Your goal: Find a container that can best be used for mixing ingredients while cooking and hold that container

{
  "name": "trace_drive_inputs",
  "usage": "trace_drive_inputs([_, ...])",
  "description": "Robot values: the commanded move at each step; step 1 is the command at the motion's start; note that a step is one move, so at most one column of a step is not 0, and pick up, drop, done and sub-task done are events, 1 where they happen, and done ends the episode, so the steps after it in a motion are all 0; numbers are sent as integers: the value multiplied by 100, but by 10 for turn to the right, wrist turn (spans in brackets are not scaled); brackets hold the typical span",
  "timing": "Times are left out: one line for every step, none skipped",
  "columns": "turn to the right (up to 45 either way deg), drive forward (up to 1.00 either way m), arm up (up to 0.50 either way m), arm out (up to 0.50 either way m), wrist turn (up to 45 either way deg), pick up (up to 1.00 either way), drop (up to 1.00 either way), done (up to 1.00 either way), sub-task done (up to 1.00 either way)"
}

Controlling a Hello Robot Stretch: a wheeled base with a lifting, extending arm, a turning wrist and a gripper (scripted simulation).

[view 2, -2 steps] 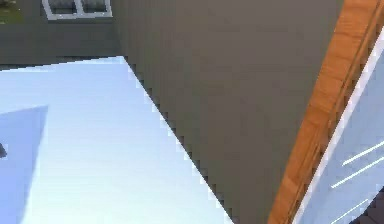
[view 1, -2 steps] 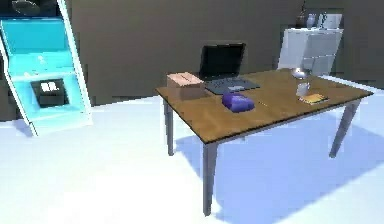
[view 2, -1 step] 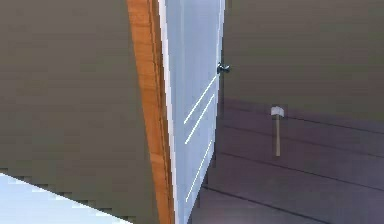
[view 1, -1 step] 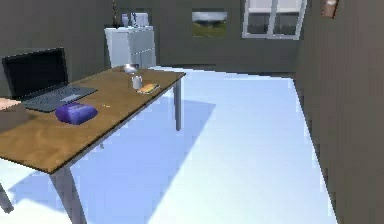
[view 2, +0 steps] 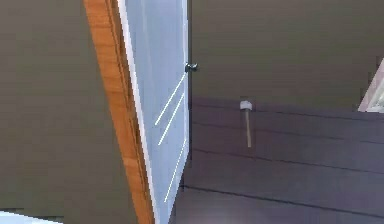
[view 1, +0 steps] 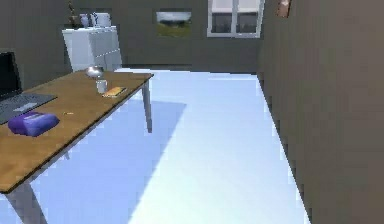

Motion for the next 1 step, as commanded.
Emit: trace_drive_inputs([0,100,0,0,0,0,0,0,0])
